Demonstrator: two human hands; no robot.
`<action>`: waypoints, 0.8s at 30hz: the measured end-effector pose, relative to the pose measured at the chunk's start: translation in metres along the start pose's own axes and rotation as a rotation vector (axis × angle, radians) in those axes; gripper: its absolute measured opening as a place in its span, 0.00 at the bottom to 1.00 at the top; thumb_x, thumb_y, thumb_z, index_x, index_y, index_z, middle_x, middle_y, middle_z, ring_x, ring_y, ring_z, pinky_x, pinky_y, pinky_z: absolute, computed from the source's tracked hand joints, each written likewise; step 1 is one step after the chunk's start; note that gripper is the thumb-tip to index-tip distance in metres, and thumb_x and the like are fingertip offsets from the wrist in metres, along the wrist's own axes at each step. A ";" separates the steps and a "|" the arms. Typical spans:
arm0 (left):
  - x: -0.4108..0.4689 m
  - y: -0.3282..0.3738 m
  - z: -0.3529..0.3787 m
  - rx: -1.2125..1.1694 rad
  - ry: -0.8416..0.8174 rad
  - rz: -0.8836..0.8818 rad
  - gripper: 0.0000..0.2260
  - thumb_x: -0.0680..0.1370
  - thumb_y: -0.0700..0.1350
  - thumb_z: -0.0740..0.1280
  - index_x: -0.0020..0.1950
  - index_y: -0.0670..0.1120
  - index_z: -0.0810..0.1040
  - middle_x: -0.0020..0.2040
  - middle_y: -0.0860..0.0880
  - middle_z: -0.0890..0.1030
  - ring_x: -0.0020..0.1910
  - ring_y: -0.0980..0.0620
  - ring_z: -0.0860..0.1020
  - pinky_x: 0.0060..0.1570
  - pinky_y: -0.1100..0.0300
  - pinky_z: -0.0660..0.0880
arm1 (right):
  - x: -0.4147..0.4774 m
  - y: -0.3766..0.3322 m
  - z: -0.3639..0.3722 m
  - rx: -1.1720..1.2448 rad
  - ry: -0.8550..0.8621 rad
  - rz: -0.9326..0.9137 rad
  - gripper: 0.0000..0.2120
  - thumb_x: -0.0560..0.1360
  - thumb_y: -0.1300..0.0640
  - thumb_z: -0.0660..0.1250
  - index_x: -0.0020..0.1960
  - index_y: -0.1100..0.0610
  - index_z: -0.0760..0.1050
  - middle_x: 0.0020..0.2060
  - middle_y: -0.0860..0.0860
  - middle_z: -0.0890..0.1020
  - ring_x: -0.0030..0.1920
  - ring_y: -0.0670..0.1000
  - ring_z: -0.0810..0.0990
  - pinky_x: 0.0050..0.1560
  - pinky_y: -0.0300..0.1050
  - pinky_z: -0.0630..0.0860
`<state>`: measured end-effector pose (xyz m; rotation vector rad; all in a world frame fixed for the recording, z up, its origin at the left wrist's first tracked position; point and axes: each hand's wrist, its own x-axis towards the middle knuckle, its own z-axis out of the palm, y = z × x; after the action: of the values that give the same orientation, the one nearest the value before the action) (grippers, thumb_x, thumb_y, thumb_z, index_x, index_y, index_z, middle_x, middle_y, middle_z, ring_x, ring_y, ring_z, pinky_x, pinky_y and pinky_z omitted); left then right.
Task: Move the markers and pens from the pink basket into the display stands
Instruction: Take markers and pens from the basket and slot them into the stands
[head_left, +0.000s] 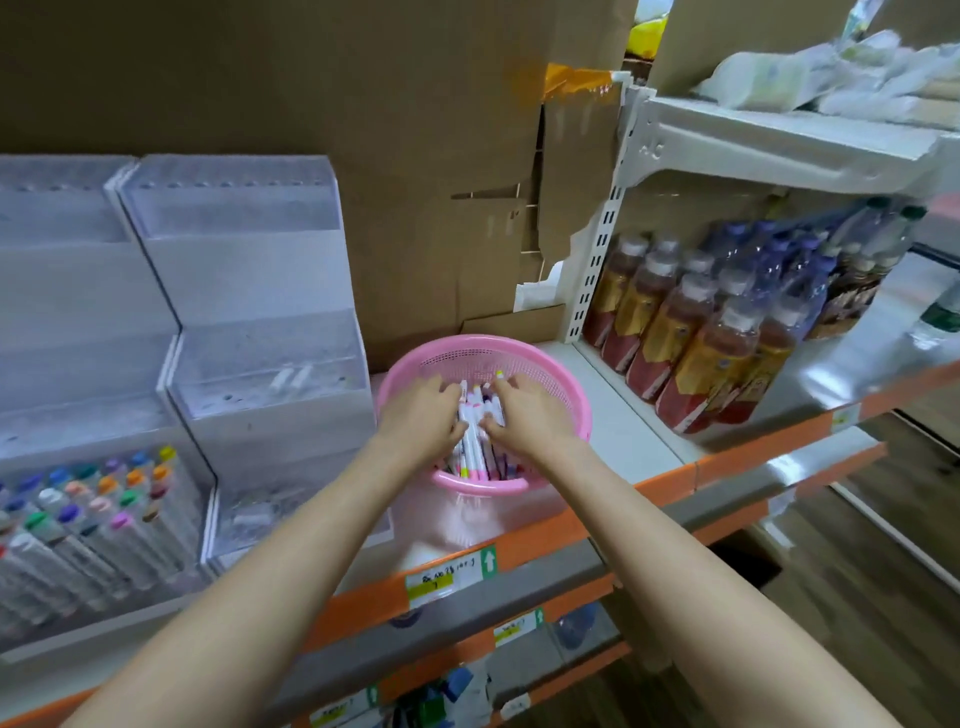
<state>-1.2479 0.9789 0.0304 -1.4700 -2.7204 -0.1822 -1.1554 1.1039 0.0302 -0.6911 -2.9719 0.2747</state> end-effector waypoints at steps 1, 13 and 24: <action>0.002 0.001 0.002 -0.004 -0.030 -0.028 0.18 0.78 0.53 0.62 0.63 0.44 0.71 0.58 0.44 0.74 0.57 0.44 0.73 0.49 0.53 0.71 | 0.003 0.002 0.001 -0.006 -0.014 -0.006 0.21 0.76 0.48 0.64 0.66 0.55 0.68 0.59 0.56 0.73 0.59 0.59 0.73 0.50 0.52 0.73; 0.017 0.002 0.018 -0.085 -0.035 -0.136 0.23 0.71 0.60 0.70 0.57 0.46 0.75 0.55 0.46 0.79 0.54 0.47 0.75 0.43 0.56 0.69 | 0.021 0.015 0.011 0.035 -0.074 -0.032 0.23 0.75 0.41 0.65 0.59 0.58 0.75 0.59 0.56 0.71 0.62 0.58 0.67 0.57 0.53 0.71; 0.016 0.000 0.017 -0.260 -0.035 -0.207 0.11 0.67 0.52 0.70 0.42 0.46 0.77 0.39 0.48 0.80 0.38 0.47 0.77 0.35 0.54 0.72 | 0.021 0.015 0.009 0.077 -0.104 0.001 0.16 0.71 0.47 0.69 0.49 0.60 0.78 0.57 0.56 0.71 0.62 0.57 0.67 0.58 0.53 0.71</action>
<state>-1.2568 0.9942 0.0153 -1.2470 -2.9673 -0.5415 -1.1690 1.1250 0.0188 -0.6899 -3.0401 0.4358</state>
